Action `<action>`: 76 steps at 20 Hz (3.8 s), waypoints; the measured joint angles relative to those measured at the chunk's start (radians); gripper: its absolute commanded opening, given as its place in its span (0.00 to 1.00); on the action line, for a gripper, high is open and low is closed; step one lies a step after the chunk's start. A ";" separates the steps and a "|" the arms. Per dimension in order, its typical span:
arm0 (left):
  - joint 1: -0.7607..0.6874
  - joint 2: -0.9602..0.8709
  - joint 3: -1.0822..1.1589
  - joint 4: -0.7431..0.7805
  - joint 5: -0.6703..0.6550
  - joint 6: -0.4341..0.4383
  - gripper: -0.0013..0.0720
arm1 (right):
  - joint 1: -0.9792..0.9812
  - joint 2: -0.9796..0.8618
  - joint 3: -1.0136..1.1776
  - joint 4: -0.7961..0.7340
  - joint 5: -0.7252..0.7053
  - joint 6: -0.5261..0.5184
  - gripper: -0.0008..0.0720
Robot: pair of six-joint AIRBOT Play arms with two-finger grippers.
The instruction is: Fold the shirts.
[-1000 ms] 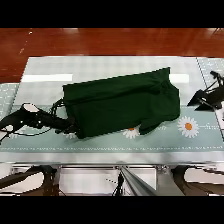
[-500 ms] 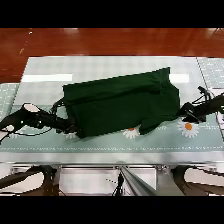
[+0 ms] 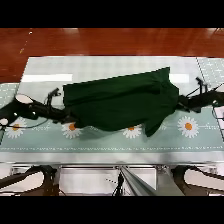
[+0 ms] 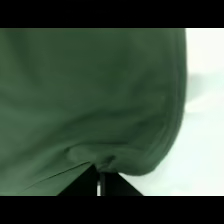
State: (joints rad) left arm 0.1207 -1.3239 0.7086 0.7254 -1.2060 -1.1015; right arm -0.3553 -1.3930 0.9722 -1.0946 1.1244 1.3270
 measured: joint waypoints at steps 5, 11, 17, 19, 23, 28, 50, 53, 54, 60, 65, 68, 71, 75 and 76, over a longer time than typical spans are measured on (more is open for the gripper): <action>0.051 0.025 0.218 0.000 -0.062 0.002 0.05 | 0.048 0.081 0.213 0.115 -0.098 -0.036 0.06; 0.053 -0.008 0.346 -0.002 0.062 -0.040 0.05 | 0.200 -0.025 0.358 0.167 -0.352 0.001 0.06; 0.053 -0.148 0.400 -0.005 0.143 -0.058 0.05 | 0.245 -0.209 0.387 0.211 -0.527 0.052 0.06; 0.053 -0.194 0.420 -0.005 0.165 -0.061 0.05 | 0.249 -0.267 0.389 0.266 -0.576 0.062 0.06; 0.053 -0.274 0.439 -0.001 0.196 -0.060 0.13 | 0.252 -0.369 0.391 0.388 -0.668 0.072 0.06; 0.055 -0.338 0.446 0.000 0.206 -0.054 0.87 | 0.252 -0.418 0.391 0.444 -0.679 0.024 0.58; 0.143 -0.242 0.534 0.164 -0.016 -0.148 0.81 | 0.010 -0.386 0.391 0.231 -0.224 -0.007 0.85; 0.142 -0.242 0.534 0.165 -0.017 -0.148 0.81 | 0.082 -0.432 0.393 0.351 -0.304 -0.049 0.83; 0.141 -0.242 0.534 0.165 -0.017 -0.149 0.81 | 0.107 -0.444 0.393 0.382 -0.334 -0.062 0.57; 0.141 -0.242 0.534 0.165 -0.018 -0.151 0.81 | 0.227 -0.429 0.391 0.482 -0.430 -0.202 0.07; 0.117 -0.242 0.534 0.123 -0.018 -0.150 0.34 | 0.253 -0.254 0.391 0.414 -0.318 -0.265 0.07; 0.058 -0.242 0.534 0.018 -0.014 -0.142 0.13 | 0.283 -0.141 0.391 0.302 -0.227 -0.220 0.07; -0.042 -0.242 0.534 -0.094 0.025 -0.122 0.12 | 0.342 -0.055 0.391 0.179 -0.151 -0.143 0.07; -0.216 -0.264 0.535 -0.159 0.108 -0.118 0.07 | 0.451 0.038 0.391 0.024 -0.101 -0.037 0.07; -0.256 -0.275 0.535 -0.167 0.125 -0.123 0.07 | 0.478 0.058 0.391 -0.006 -0.094 -0.014 0.07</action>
State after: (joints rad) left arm -0.1356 -1.5993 1.2434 0.5579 -1.0809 -1.2247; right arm 0.1223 -1.3354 1.3628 -1.1004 1.0306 1.3132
